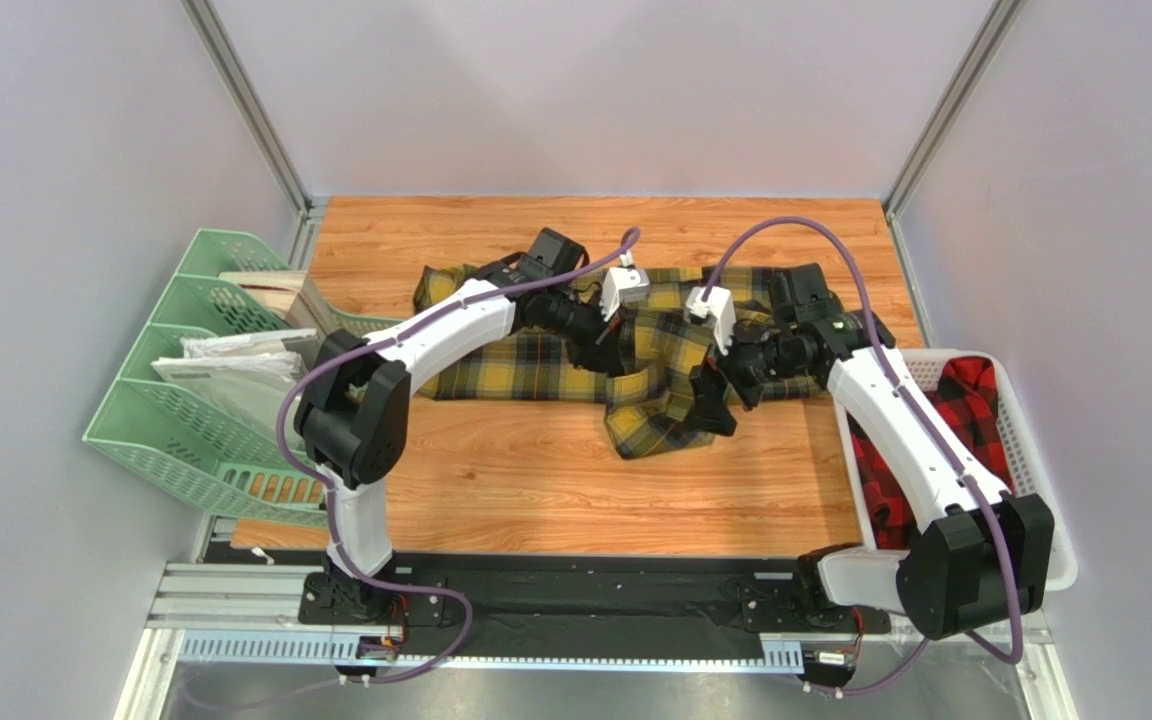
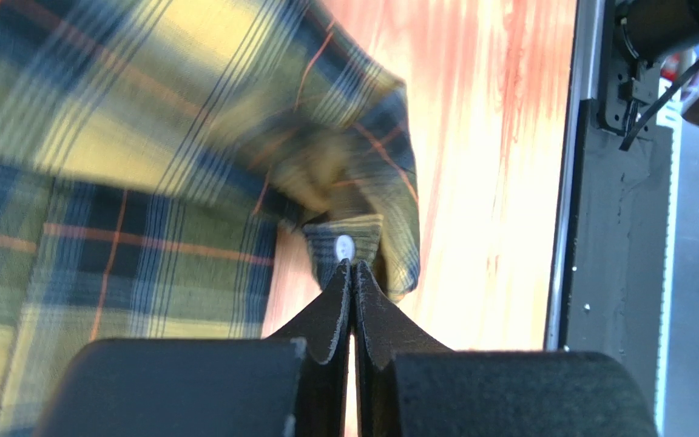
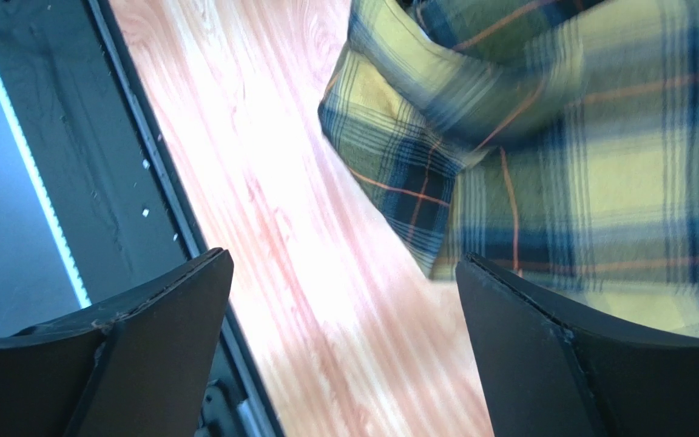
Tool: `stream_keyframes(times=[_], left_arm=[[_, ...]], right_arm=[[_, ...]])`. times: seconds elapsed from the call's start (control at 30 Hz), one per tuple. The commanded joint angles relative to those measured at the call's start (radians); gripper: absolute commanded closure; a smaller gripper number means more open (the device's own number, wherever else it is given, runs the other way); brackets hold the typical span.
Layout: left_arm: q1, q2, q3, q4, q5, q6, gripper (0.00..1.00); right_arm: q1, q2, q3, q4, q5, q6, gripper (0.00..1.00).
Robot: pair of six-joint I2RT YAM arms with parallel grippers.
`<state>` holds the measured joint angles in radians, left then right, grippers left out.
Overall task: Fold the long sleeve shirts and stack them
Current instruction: Fold the shirt
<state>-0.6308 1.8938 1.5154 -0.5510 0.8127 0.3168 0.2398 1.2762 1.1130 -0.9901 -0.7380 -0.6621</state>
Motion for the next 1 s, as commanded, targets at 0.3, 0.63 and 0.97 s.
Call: stream_keyframes(times=[0.3, 0.63, 0.97], left_arm=[[0.011, -0.007, 0.028, -0.036, 0.155, -0.001, 1.0], [0.013, -0.042, 0.019, -0.069, 0.204, 0.048, 1.0], [0.013, -0.087, -0.004, -0.098, 0.207, 0.099, 1.0]], right_arm=[[0.041, 0.196, 0.057, 0.326, 0.085, -0.002, 0.0], [0.052, 0.29, 0.056, 0.352, -0.115, -0.192, 0.0], [0.102, 0.356, 0.07, 0.309, -0.175, -0.286, 0.11]])
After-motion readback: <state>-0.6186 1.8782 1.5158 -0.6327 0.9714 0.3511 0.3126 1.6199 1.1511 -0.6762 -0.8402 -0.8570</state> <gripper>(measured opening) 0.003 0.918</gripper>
